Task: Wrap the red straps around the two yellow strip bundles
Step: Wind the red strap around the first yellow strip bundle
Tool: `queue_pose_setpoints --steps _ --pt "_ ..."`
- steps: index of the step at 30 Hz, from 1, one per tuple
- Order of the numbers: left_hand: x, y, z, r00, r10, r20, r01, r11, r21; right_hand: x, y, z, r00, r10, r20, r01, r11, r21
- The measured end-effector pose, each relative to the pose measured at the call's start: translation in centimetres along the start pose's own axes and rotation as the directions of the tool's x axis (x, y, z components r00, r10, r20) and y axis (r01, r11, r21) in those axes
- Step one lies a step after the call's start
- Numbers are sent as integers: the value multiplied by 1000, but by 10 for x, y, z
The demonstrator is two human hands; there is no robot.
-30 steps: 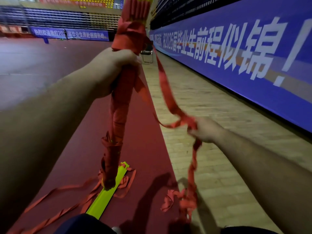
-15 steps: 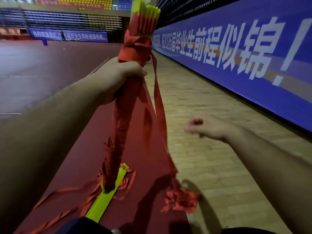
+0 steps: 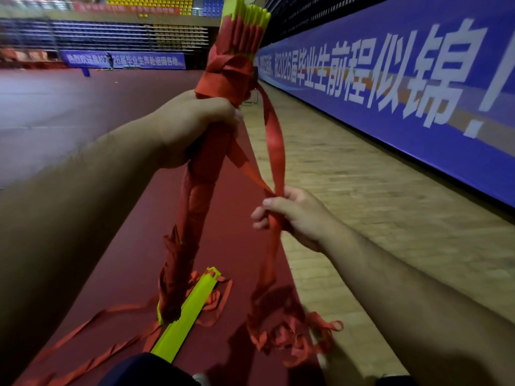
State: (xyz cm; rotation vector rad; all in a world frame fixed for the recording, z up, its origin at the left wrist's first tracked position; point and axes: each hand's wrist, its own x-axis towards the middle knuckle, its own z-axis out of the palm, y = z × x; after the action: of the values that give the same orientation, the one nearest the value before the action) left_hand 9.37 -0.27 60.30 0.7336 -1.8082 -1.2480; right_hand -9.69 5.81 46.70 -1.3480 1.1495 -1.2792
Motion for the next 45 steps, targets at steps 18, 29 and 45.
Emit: queue_pose_setpoints --steps 18,29,45 --pt "12 -77 0 871 25 -491 -25 1000 6 -28 -37 -31 951 -196 -238 45 853 -520" --pt "28 -93 27 825 -245 -509 70 938 -339 -46 -25 26 866 -487 112 216 164 -962" --pt "10 -98 35 944 -181 -274 88 943 -320 -56 -21 16 971 -237 -13 94 433 -896"
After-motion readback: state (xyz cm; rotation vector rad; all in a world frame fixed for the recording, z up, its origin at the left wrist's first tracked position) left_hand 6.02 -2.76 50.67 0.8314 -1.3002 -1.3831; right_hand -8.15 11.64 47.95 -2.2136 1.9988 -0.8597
